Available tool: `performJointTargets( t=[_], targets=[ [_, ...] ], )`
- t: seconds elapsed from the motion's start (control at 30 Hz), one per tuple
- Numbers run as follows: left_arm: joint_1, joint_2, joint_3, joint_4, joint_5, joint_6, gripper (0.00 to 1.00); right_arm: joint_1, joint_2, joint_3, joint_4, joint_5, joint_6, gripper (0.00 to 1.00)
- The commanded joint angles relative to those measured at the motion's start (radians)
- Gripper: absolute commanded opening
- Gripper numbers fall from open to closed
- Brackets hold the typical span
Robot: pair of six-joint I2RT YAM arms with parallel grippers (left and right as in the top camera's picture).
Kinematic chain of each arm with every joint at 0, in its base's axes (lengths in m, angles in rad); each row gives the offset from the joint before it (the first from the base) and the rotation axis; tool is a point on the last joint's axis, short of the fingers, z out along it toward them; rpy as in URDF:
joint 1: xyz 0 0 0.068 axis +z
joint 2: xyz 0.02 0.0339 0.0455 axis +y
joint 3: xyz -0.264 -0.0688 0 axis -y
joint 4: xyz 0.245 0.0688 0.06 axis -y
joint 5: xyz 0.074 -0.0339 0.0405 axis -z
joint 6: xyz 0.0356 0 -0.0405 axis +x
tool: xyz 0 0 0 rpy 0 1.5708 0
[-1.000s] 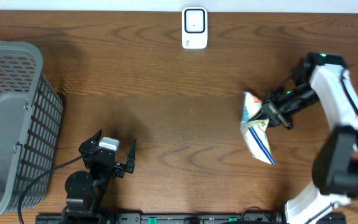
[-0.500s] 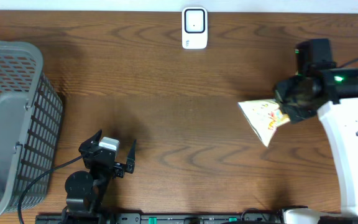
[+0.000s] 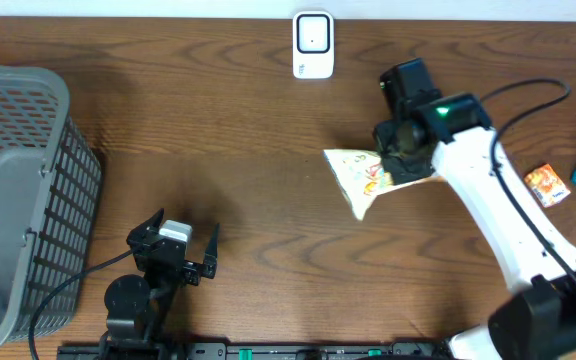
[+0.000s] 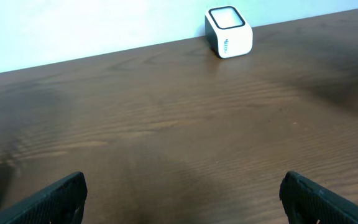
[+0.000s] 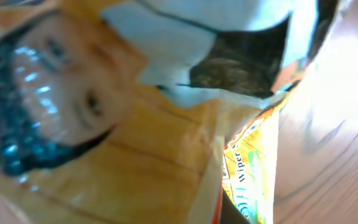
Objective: Scan the item barcode
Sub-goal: 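Carry the yellow pack with the right gripper up to the white scanner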
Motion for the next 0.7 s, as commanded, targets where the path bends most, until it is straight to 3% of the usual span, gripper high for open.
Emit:
performJointTargets(
  t=[0.0, 0.4, 0.67],
  targets=[
    [-0.002, -0.003, -0.016, -0.021, 0.013, -0.002, 0.98, 0.024, 0.068, -0.003, 0.067, 0.016, 0.318, 0.02],
    [-0.002, -0.003, -0.016, -0.021, 0.013, -0.002, 0.98, 0.014, 0.334, 0.017, 0.634, -0.067, 0.278, 0.02],
    [-0.002, -0.003, -0.016, -0.021, 0.013, -0.002, 0.98, 0.007, 0.394, 0.248, 0.663, 0.139, 0.206, 0.02]
  ],
)
